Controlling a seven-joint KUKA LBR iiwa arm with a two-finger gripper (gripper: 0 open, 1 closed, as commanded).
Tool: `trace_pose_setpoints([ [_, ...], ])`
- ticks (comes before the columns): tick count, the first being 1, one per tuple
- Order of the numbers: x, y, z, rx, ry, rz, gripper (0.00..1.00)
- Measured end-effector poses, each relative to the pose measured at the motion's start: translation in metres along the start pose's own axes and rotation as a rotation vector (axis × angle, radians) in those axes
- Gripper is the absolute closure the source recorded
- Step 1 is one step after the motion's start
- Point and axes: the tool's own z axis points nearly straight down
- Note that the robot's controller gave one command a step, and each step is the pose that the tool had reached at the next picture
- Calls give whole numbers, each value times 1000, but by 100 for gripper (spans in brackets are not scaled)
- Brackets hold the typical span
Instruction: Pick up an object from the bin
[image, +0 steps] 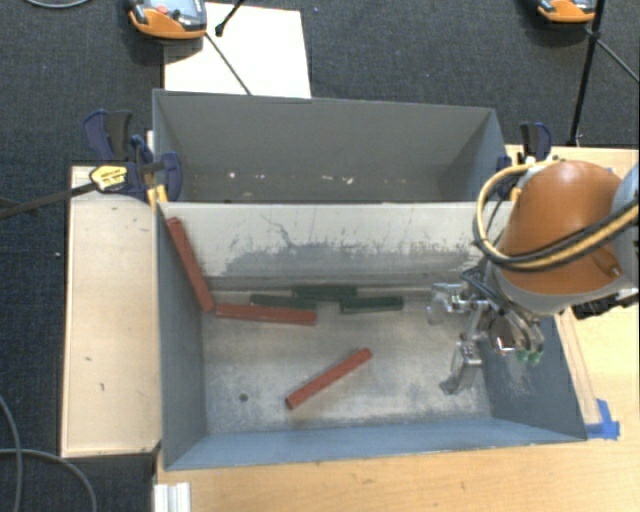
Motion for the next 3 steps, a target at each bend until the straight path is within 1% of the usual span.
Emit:
trace_pose_setpoints([
  [1, 0, 0, 0, 0, 0, 0, 0],
  [2, -9, 47, 44, 1, -8, -47, 0],
  [3, -23, 68, 99, -5, -5, -168, 0],
])
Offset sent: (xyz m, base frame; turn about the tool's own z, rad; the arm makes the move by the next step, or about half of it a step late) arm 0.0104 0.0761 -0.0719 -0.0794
